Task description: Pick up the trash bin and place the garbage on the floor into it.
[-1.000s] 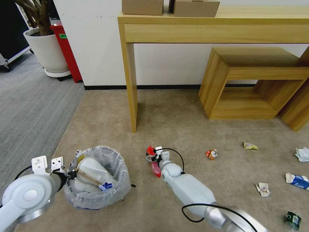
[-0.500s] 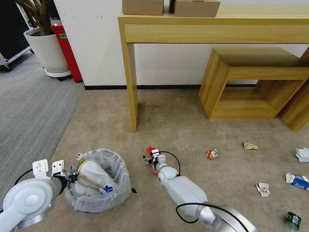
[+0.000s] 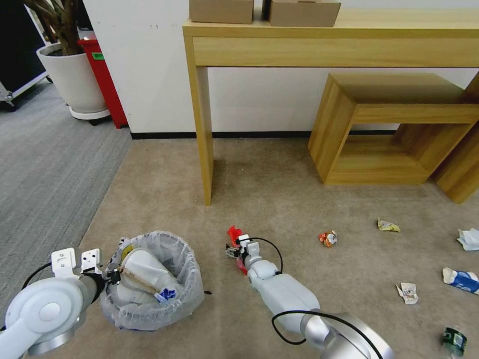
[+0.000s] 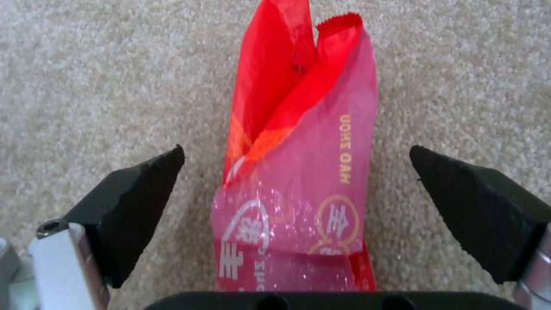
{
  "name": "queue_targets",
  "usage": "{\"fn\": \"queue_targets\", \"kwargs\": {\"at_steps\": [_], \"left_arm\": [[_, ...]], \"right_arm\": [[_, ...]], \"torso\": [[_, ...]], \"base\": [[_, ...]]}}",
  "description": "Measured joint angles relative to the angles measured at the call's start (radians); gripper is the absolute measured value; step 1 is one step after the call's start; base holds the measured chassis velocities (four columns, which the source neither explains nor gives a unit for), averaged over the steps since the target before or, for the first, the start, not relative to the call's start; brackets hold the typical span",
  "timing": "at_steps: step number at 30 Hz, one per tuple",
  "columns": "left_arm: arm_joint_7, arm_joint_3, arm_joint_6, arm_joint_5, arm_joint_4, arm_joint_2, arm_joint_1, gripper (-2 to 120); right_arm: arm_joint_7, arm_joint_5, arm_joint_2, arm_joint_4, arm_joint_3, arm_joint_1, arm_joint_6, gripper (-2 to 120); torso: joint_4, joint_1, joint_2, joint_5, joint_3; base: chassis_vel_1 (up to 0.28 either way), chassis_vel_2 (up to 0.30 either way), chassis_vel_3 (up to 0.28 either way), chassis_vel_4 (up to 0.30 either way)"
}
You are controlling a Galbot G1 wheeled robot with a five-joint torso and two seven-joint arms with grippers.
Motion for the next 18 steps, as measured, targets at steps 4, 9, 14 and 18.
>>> {"fn": "queue_targets", "kwargs": {"at_steps": [4, 9, 14, 18], "left_arm": [[0.000, 0.001, -0.001, 0.004, 0.000, 0.001, 0.001, 0], [0.001, 0.005, -0.002, 0.006, -0.002, 0.001, 0.001, 0], [0.002, 0.008, -0.003, 0.022, -0.004, -0.009, 0.010, 0], [0.003, 0.009, -0.004, 0.030, -0.005, -0.014, 0.014, 0]], "right_arm": [[-0.004, -0.009, 0.000, -0.005, 0.002, -0.001, 0.005, 100], [-0.014, -0.010, -0.001, -0.011, 0.000, -0.003, 0.005, 100], [-0.031, -0.013, -0.001, -0.018, -0.002, -0.005, 0.006, 80], [-0.037, -0.016, -0.001, -0.014, -0.004, -0.010, 0.010, 65]], "torso": [[0.0000, 0.000, 0.000, 0.0000, 0.000], [0.0000, 0.000, 0.000, 0.0000, 0.000], [0.0000, 0.000, 0.000, 0.0000, 0.000], [-0.0001, 0.000, 0.000, 0.0000, 0.000]], "base": [[0.000, 0.000, 0.000, 0.000], [0.000, 0.000, 0.000, 0.000], [0.000, 0.000, 0.000, 0.000], [0.000, 0.000, 0.000, 0.000]]}}
